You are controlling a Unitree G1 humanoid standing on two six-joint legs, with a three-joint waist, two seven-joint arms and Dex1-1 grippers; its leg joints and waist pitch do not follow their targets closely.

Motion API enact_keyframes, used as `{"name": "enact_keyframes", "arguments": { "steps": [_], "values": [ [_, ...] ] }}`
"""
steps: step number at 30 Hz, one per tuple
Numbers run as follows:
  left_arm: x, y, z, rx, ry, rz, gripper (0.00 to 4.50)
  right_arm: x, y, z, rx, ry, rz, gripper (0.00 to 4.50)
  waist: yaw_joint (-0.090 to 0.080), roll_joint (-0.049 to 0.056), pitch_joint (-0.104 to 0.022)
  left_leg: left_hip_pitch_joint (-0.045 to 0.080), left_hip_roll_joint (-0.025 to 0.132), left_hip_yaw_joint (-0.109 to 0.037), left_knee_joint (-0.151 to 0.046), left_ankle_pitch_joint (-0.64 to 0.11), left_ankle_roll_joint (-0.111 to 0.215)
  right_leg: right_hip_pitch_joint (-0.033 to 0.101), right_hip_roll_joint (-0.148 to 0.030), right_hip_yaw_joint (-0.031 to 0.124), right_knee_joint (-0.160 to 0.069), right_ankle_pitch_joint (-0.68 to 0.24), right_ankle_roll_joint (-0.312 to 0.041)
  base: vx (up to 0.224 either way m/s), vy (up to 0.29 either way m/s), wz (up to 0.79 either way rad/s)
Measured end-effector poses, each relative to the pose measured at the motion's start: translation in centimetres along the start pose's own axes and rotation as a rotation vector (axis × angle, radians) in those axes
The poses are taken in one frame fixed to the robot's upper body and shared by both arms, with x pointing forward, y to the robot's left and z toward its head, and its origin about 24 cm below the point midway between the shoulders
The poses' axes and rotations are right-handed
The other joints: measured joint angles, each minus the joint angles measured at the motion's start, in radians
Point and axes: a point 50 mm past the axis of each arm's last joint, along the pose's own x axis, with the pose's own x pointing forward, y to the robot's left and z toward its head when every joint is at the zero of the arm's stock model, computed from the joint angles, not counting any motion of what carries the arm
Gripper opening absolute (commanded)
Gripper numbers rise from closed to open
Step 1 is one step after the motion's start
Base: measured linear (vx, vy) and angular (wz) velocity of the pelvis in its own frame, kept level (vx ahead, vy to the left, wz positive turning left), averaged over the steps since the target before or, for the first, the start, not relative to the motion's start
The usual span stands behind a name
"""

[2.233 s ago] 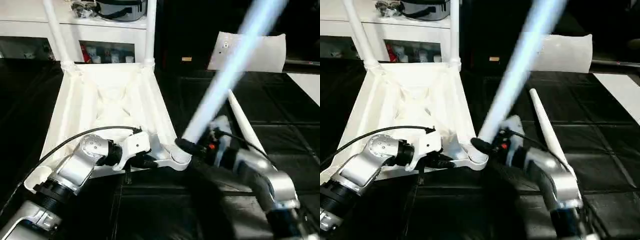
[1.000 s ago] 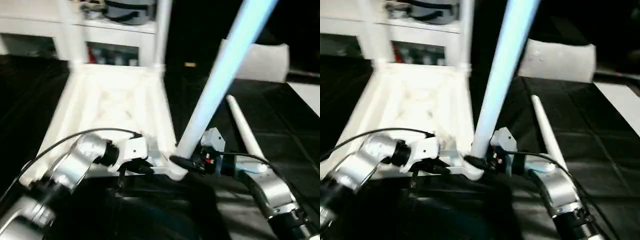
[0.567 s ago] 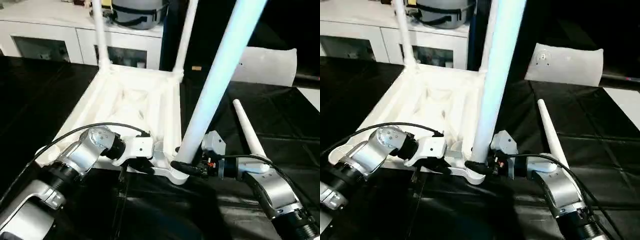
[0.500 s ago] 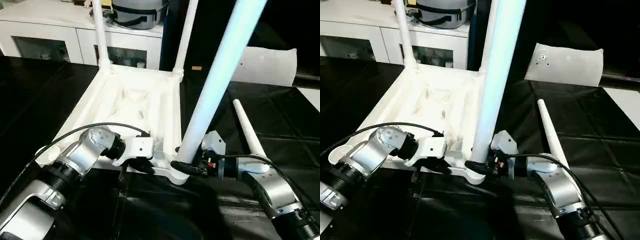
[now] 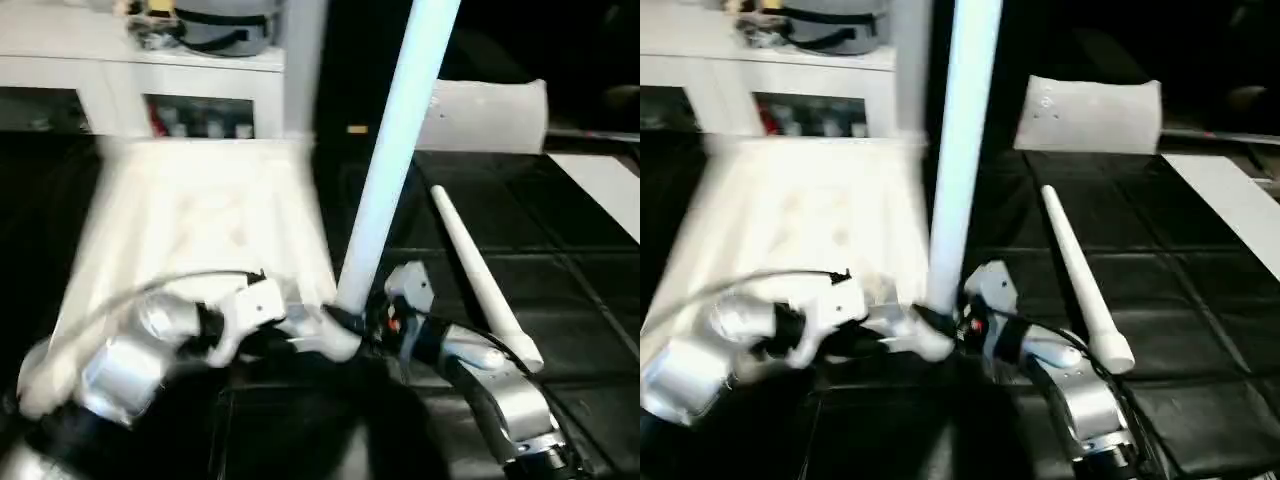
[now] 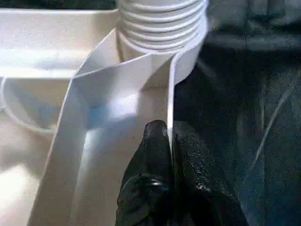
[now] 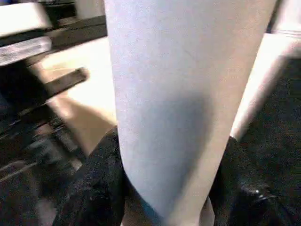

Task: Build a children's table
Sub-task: Insert table leg to table base

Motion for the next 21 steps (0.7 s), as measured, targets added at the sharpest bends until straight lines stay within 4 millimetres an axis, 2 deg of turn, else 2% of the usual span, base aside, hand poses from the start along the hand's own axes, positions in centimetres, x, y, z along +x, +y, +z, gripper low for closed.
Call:
{"name": "enact_keyframes", "arguments": {
  "steps": [3, 8, 10, 11, 16, 17, 19, 21],
  "values": [
    [1.1, -0.4, 0.6, -0.065, -0.027, 0.069, 0.00, 0.6, -0.6, 0.0, 0.036, -0.017, -0.112, 1.92, 0.001, -0.006, 0.000, 0.000, 0.000, -0.001, 0.001, 0.000, 0.000, -0.009, 0.000, 0.000, 0.000, 0.000, 0.000, 0.000, 0.000, 0.00],
    [2.0, -0.1, 1.5, -0.098, -0.029, 0.137, 0.00, 1.3, -1.3, 0.4, 0.066, -0.024, -0.223, 1.92, 0.000, -0.012, 0.004, -0.003, -0.001, -0.003, 0.001, 0.000, 0.000, -0.010, 0.000, -0.002, -0.004, 0.000, 0.000, 0.000, 0.000, 0.00],
    [2.2, -0.1, 1.7, -0.086, -0.023, 0.144, 0.00, 1.4, -1.4, 0.5, 0.070, -0.026, -0.240, 1.92, 0.000, -0.012, 0.004, -0.008, -0.001, -0.003, 0.000, 0.000, 0.000, -0.009, 0.000, -0.002, -0.007, 0.000, 0.000, 0.000, 0.000, 0.00],
    [2.3, 0.0, 1.9, -0.075, -0.017, 0.147, 0.00, 1.4, -1.5, 0.5, 0.074, -0.027, -0.250, 1.92, 0.000, -0.013, 0.004, -0.016, -0.001, -0.003, 0.000, 0.000, 0.000, -0.010, 0.000, -0.002, -0.008, 0.000, 0.000, 0.000, 0.000, 0.00],
    [2.4, 0.4, 2.2, -0.042, -0.001, 0.151, 0.00, 1.6, -1.6, 0.6, 0.080, -0.024, -0.271, 1.92, 0.000, -0.014, 0.003, -0.017, -0.001, -0.003, 0.001, 0.000, 0.000, -0.009, 0.000, -0.001, -0.011, 0.001, 0.000, 0.000, 0.000, 0.00],
    [2.4, 0.4, 2.3, -0.029, 0.003, 0.150, 0.00, 1.7, -1.6, 0.6, 0.084, -0.025, -0.269, 2.27, 0.000, -0.014, 0.003, -0.017, -0.001, -0.003, 0.001, 0.000, 0.000, -0.009, 0.000, -0.001, -0.011, 0.001, 0.000, 0.000, 0.000, 0.00],
    [2.5, 0.4, 2.3, -0.018, 0.006, 0.150, 0.00, 1.7, -1.6, 0.6, 0.094, -0.024, -0.266, 2.27, 0.001, -0.014, 0.003, -0.016, -0.001, -0.003, 0.001, 0.000, 0.000, -0.009, 0.000, -0.001, -0.011, 0.001, 0.000, 0.000, 0.000, 0.00],
    [2.3, 0.7, 2.2, -0.005, 0.014, 0.154, 0.00, 1.8, -1.6, 0.6, 0.118, -0.027, -0.265, 2.66, 0.001, -0.013, 0.003, -0.016, -0.001, -0.003, 0.000, 0.000, 0.000, -0.009, 0.000, -0.002, -0.011, 0.001, 0.000, 0.000, 0.000, 0.00]
  ]
}}
